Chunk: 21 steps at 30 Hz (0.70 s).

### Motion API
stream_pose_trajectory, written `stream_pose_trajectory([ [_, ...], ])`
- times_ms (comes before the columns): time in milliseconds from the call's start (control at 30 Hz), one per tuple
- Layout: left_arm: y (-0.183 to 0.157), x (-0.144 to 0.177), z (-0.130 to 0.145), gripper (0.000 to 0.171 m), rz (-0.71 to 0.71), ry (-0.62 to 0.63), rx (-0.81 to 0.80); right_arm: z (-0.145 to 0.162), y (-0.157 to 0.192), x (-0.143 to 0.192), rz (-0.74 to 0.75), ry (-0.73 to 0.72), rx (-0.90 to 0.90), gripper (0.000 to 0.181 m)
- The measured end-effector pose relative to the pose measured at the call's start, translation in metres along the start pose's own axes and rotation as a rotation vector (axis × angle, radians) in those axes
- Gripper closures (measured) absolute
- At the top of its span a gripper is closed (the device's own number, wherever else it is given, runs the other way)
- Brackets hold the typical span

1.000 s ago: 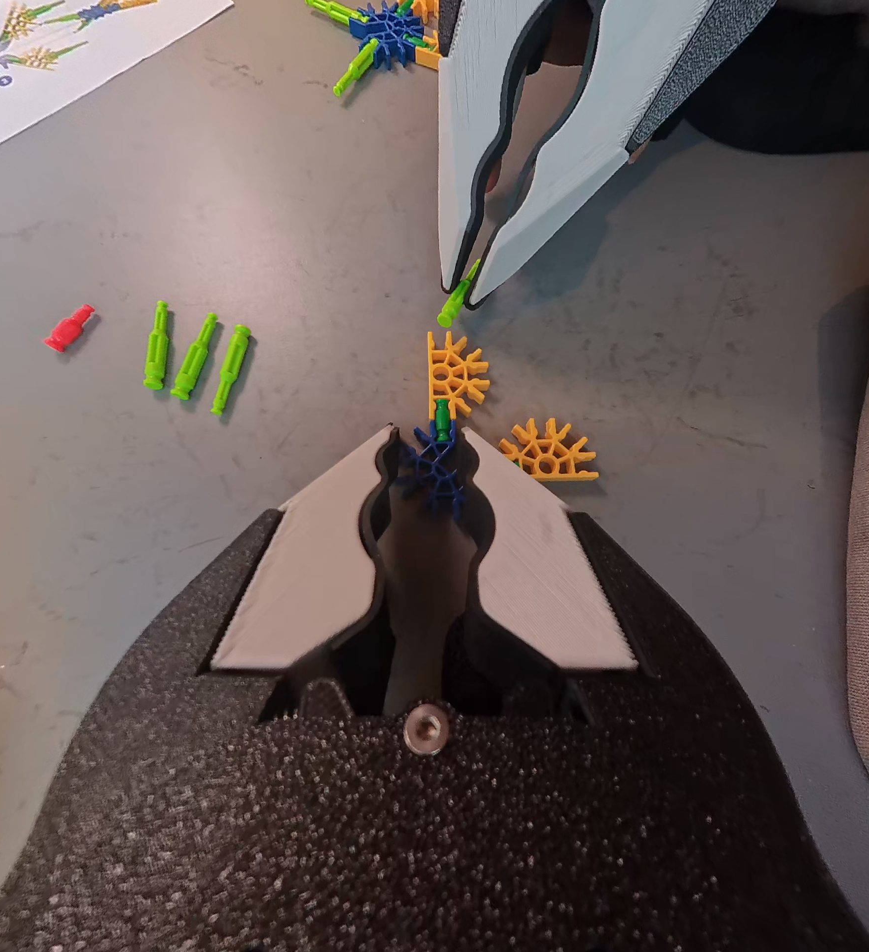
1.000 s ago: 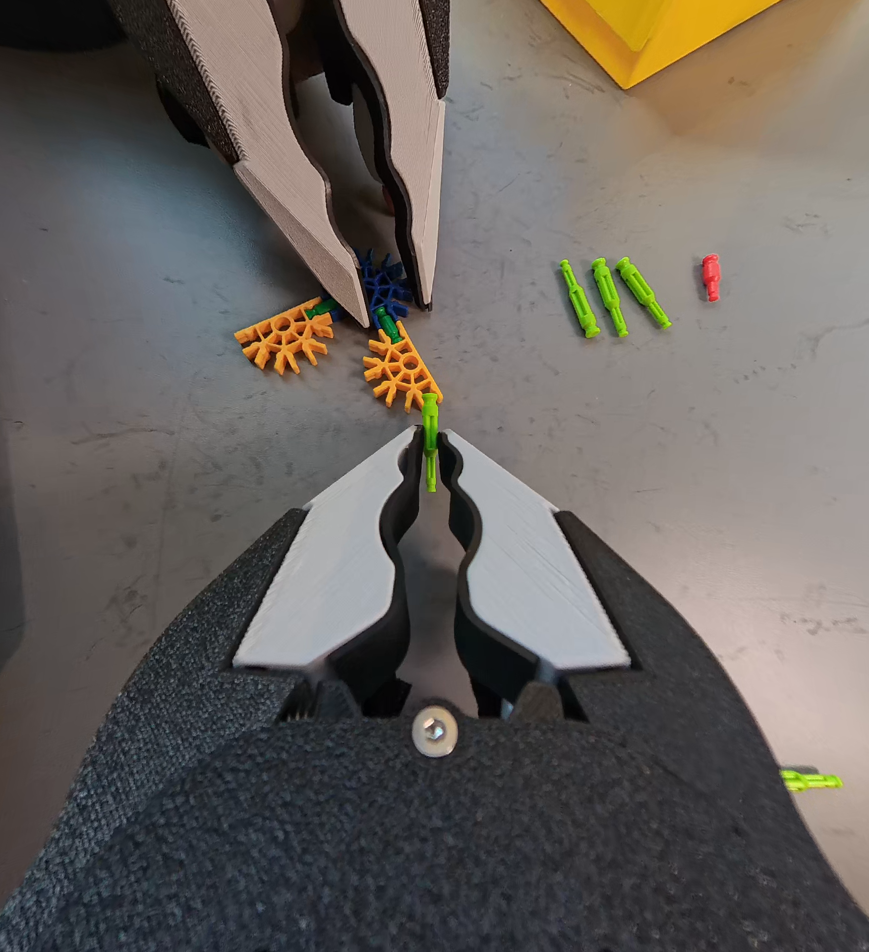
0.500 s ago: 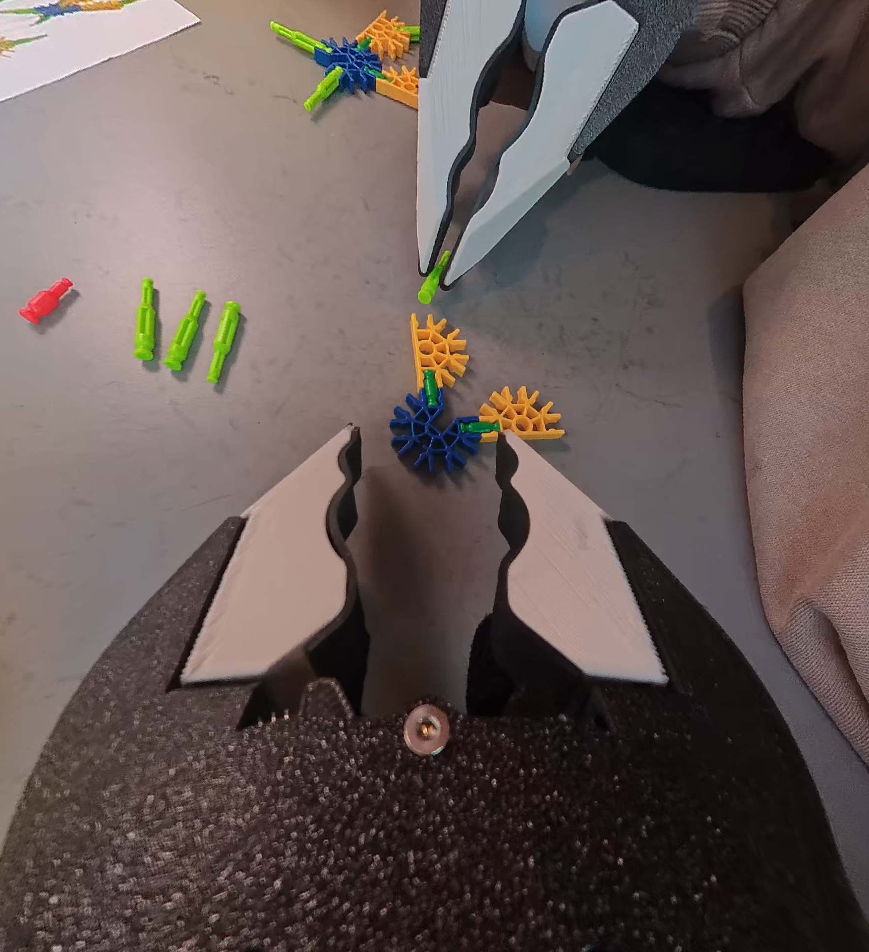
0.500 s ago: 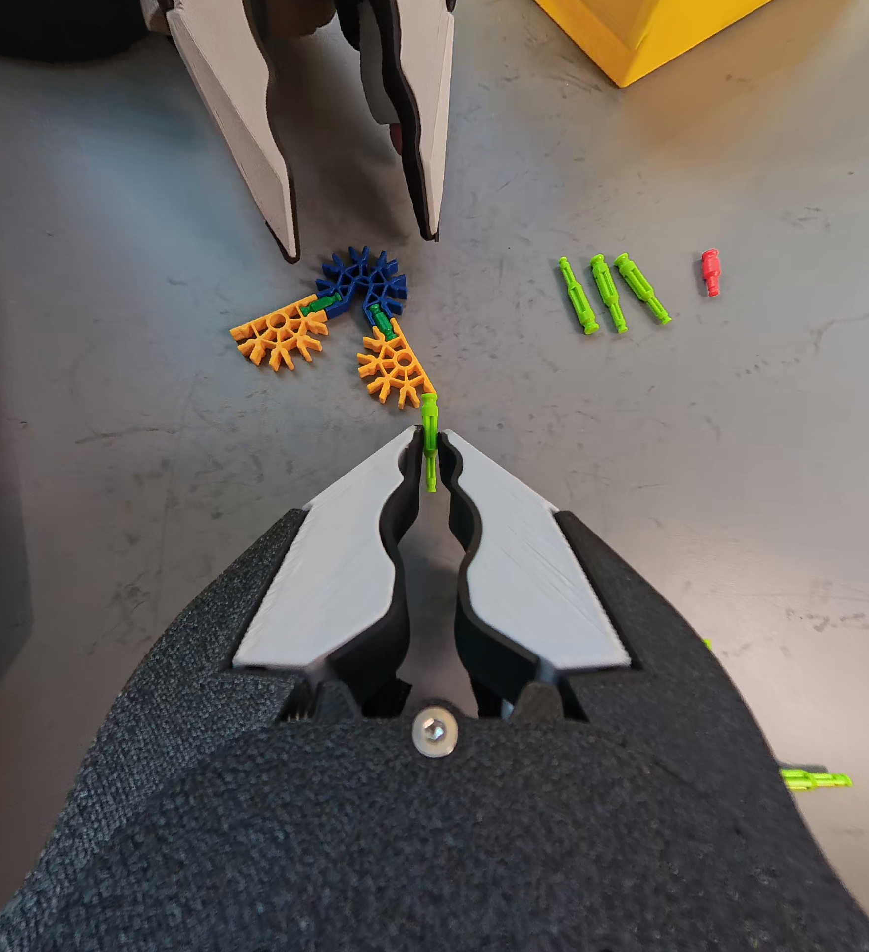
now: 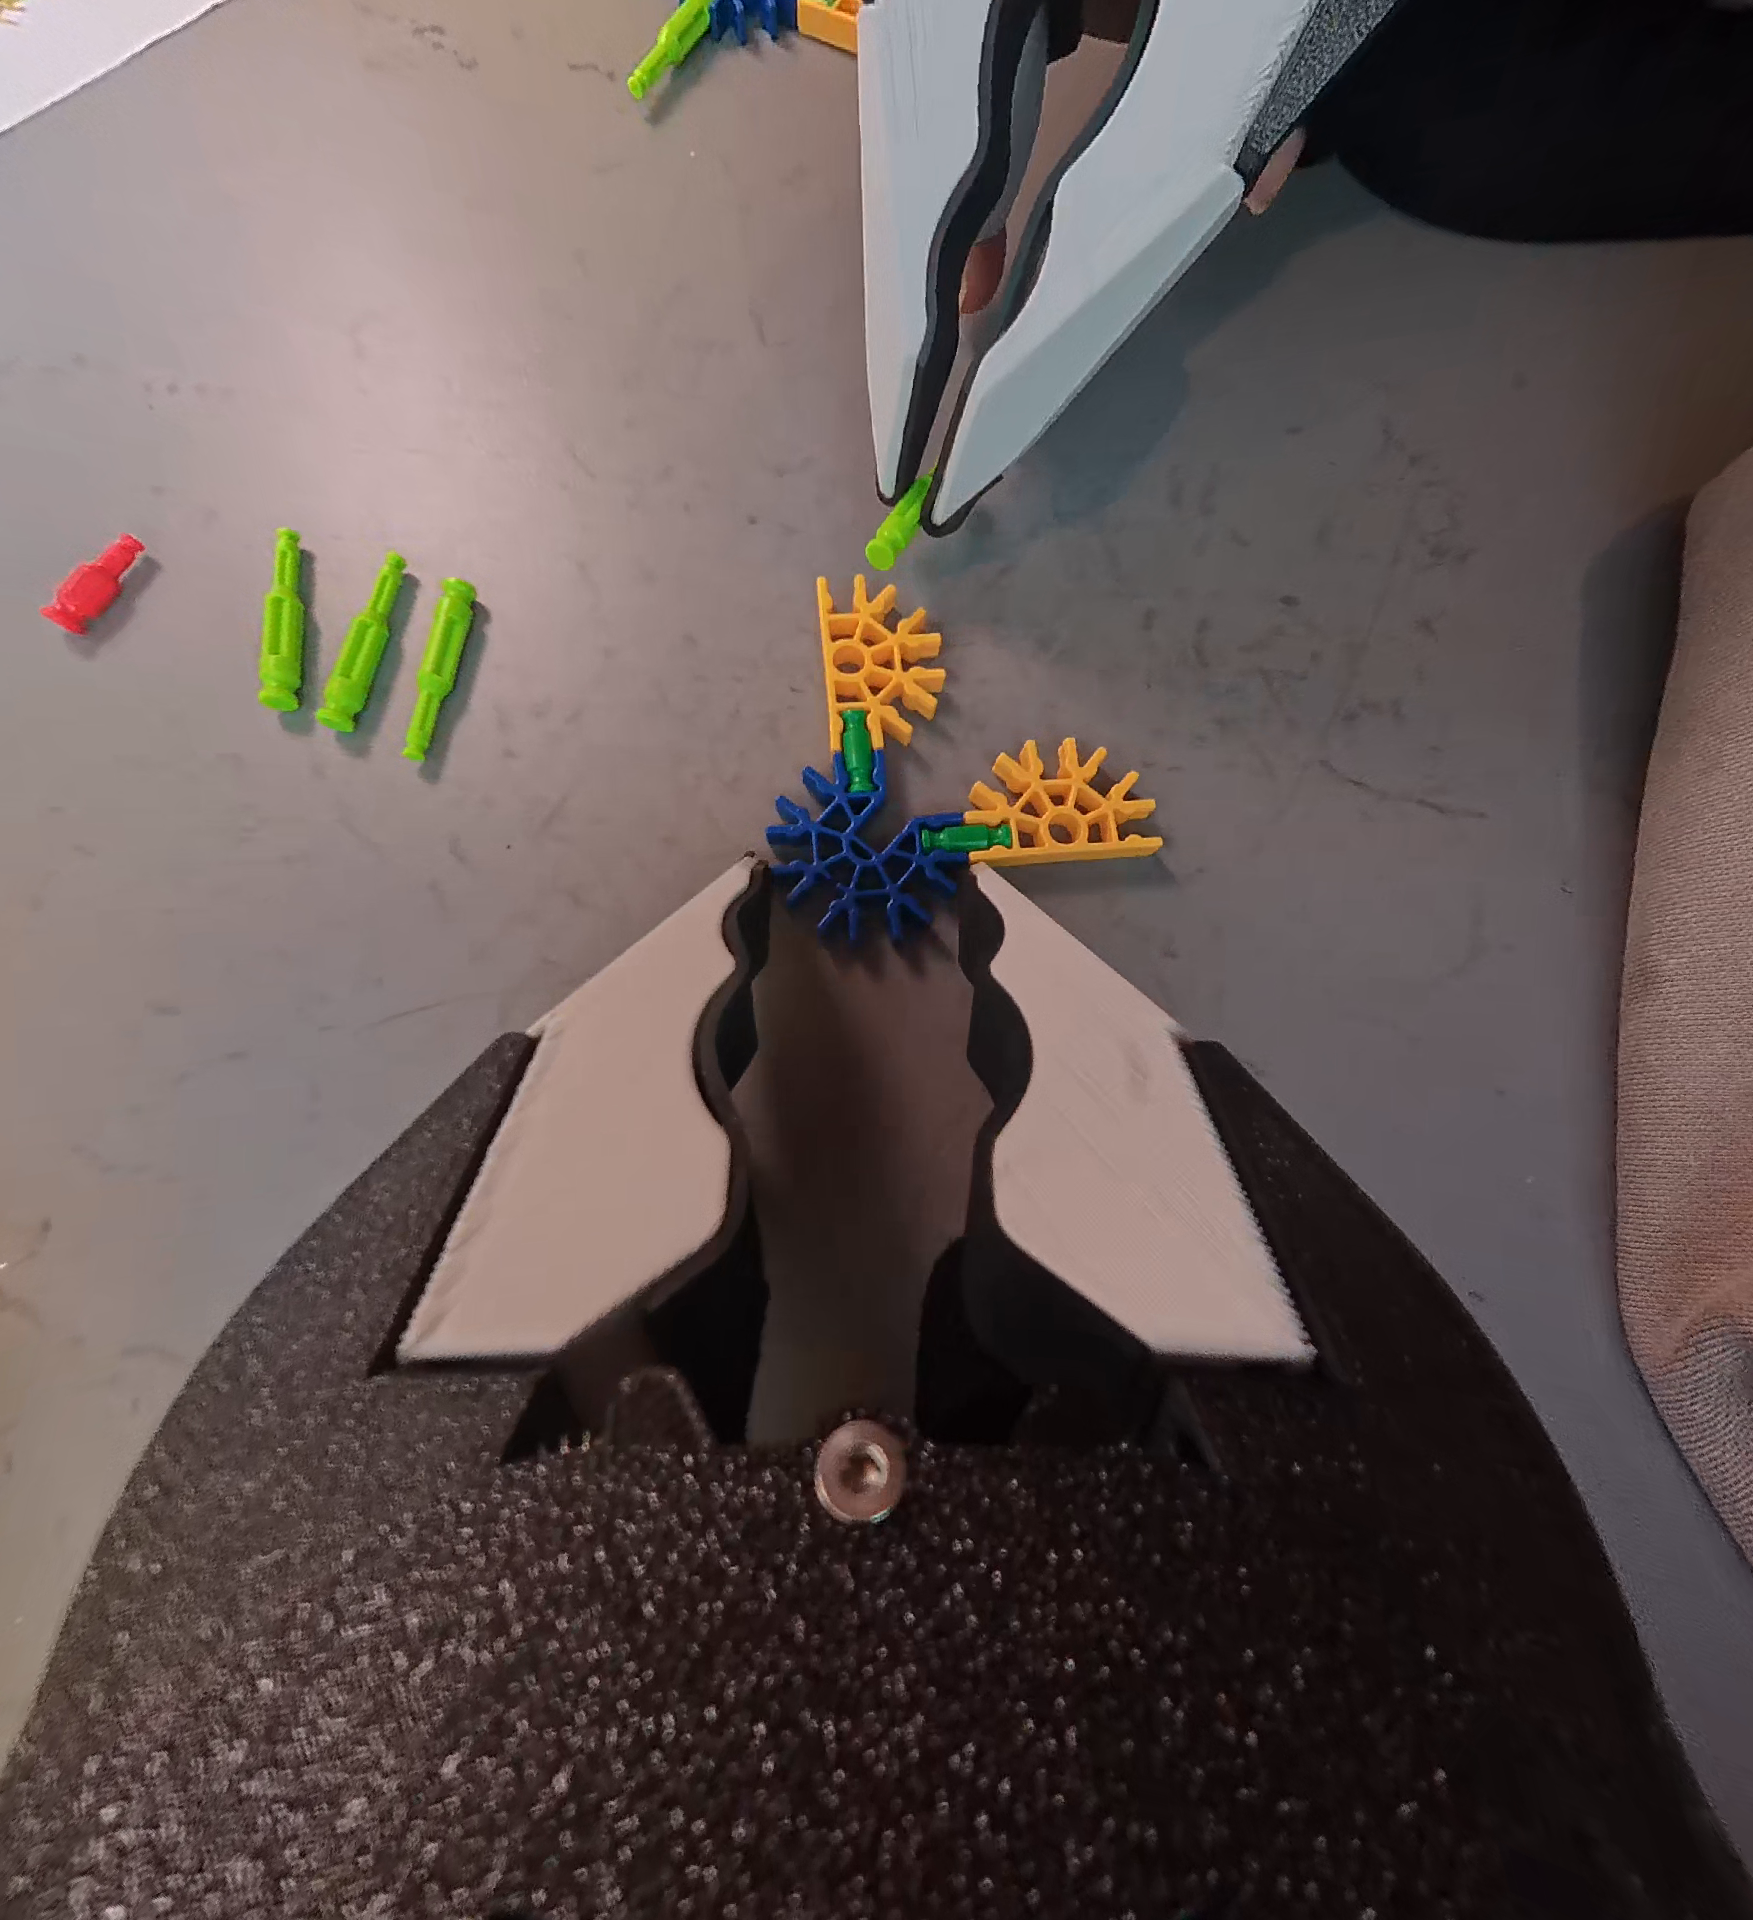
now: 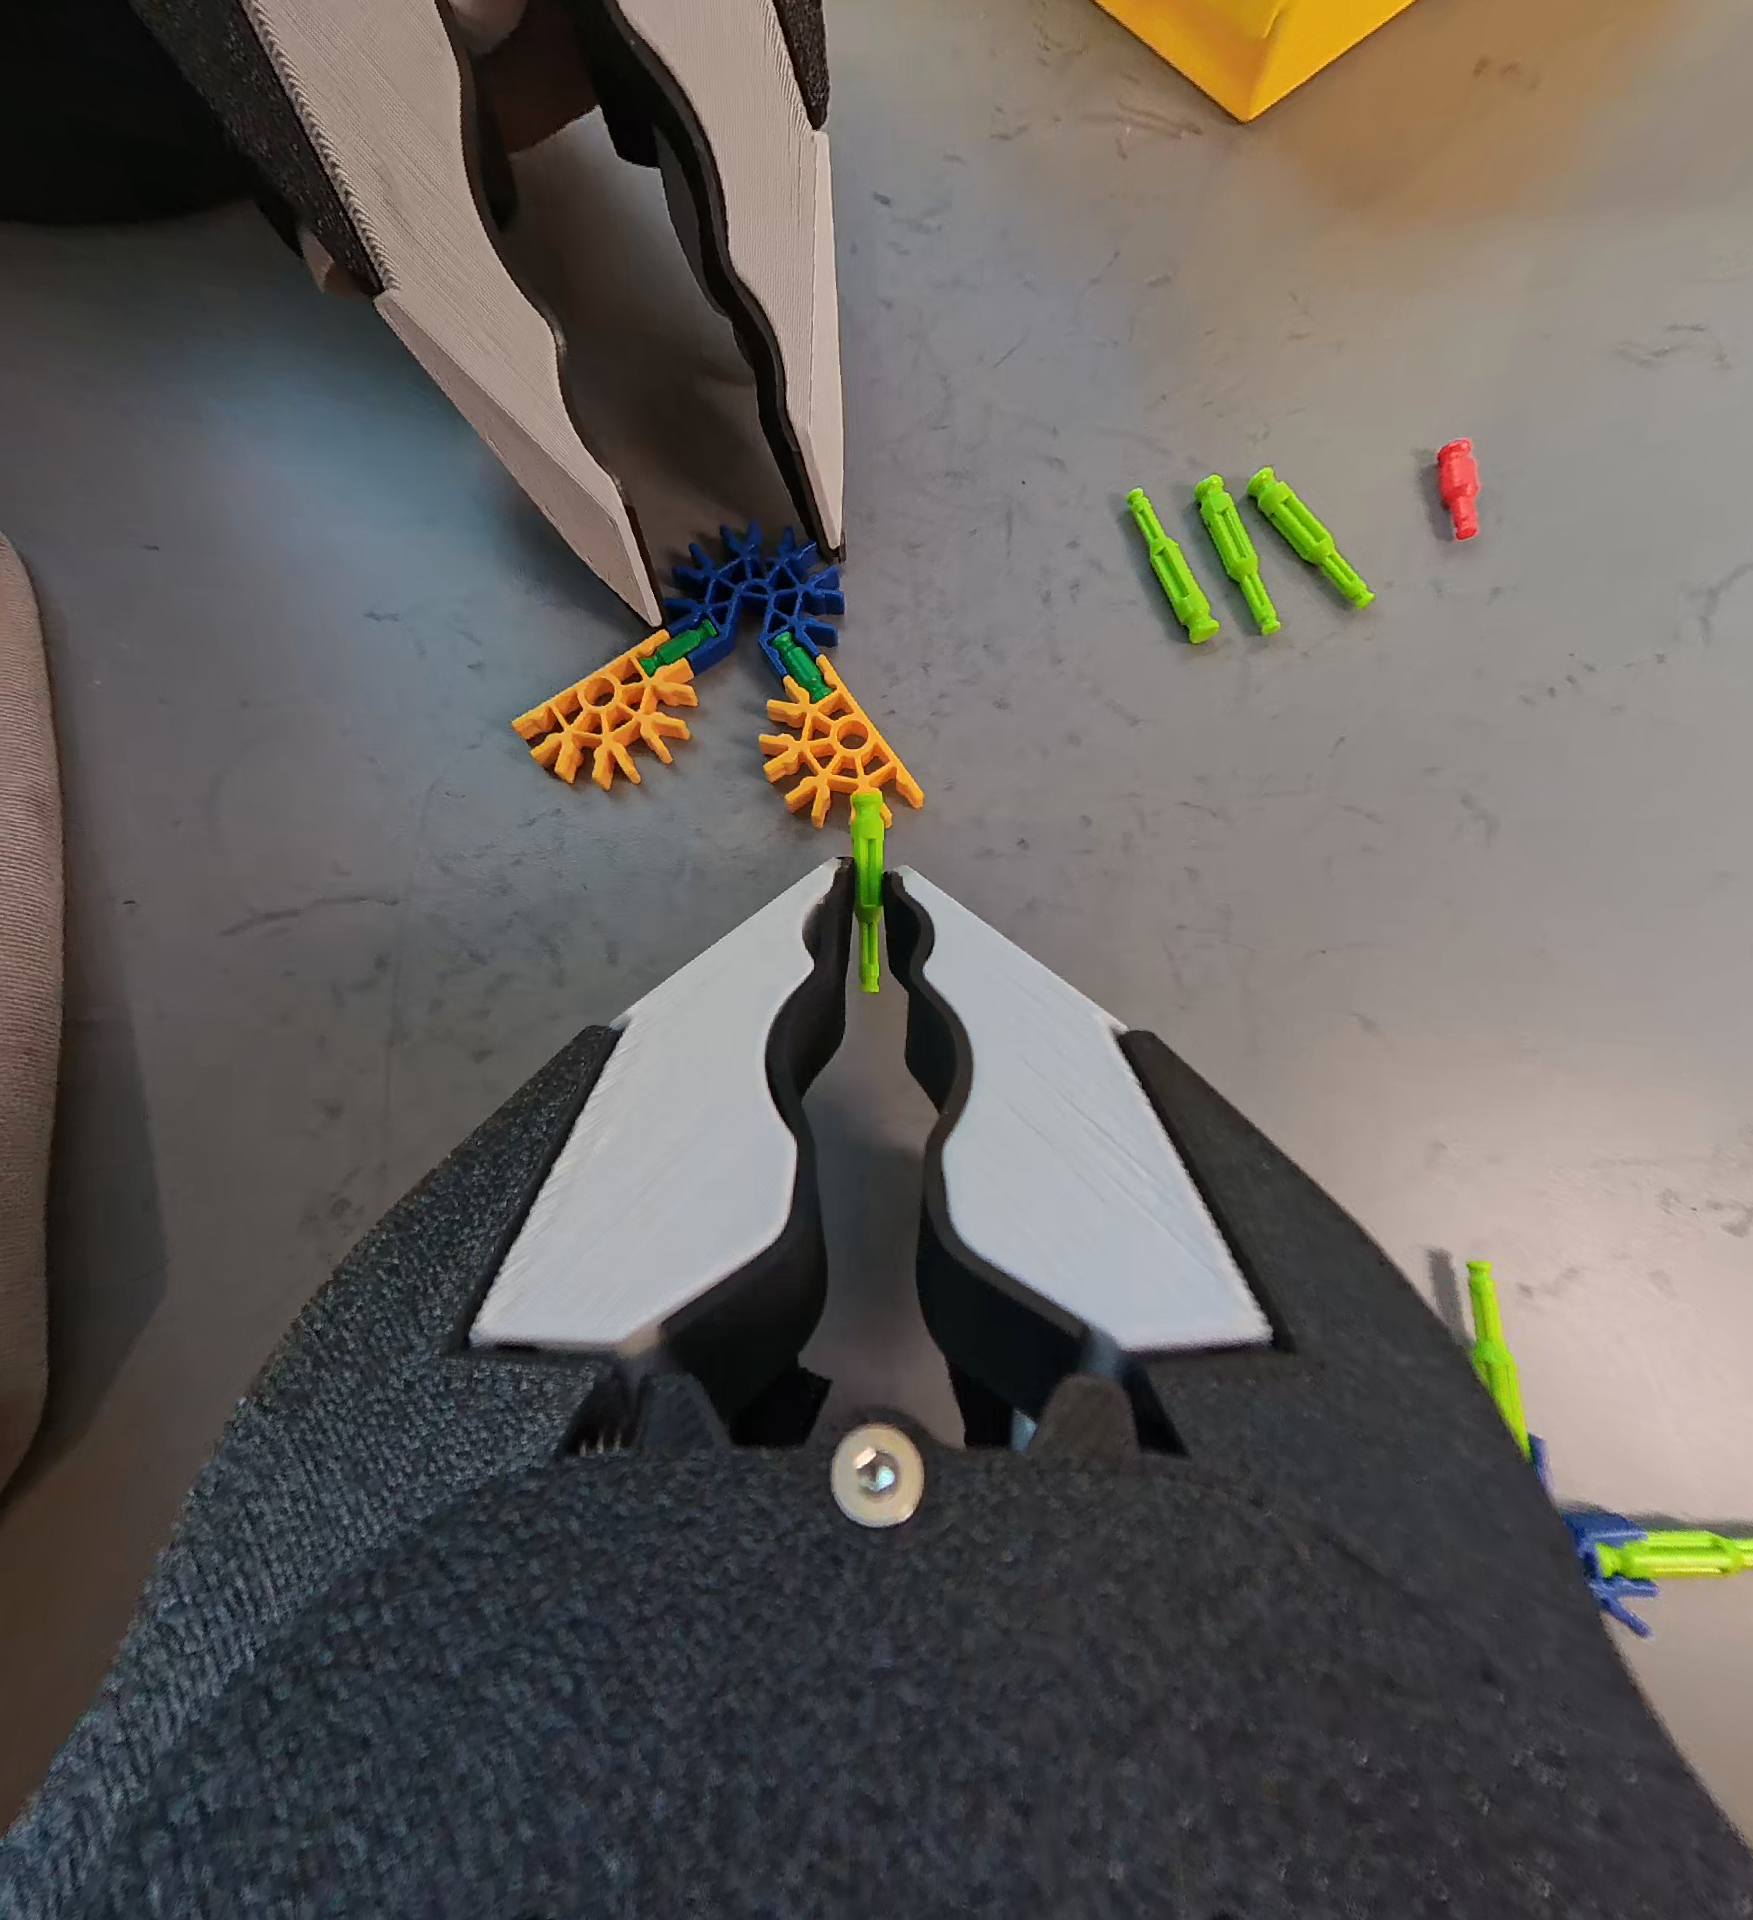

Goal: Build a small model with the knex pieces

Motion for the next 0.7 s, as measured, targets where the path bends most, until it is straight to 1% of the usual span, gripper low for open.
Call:
stream_pose_trajectory([
  [200, 0.0, 0.0, 0.0, 0.135, -0.001, -0.002, 0.016, 0.001, 0.001, -0.002, -0.001, 0.039, 0.009, 0.178],
  [433, -0.005, -0.003, -0.006, 0.135, -0.05, 0.012, 0.109, -0.005, 0.005, -0.005, 0.008, 0.071, -0.017, 0.178],
  [700, -0.008, -0.003, -0.005, 0.135, -0.067, 0.006, 0.12, -0.01, 0.006, -0.01, 0.022, 0.115, -0.049, 0.178],
])
Point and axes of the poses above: each gripper's, where its closed fingertips meet, x back along the fingers, z out of its underside, y = z × x across the jaws, the point moved 10 cm from there along x, back along the fingers, and after that the axes turned 12 degrees about z, right-handed, at the moved point
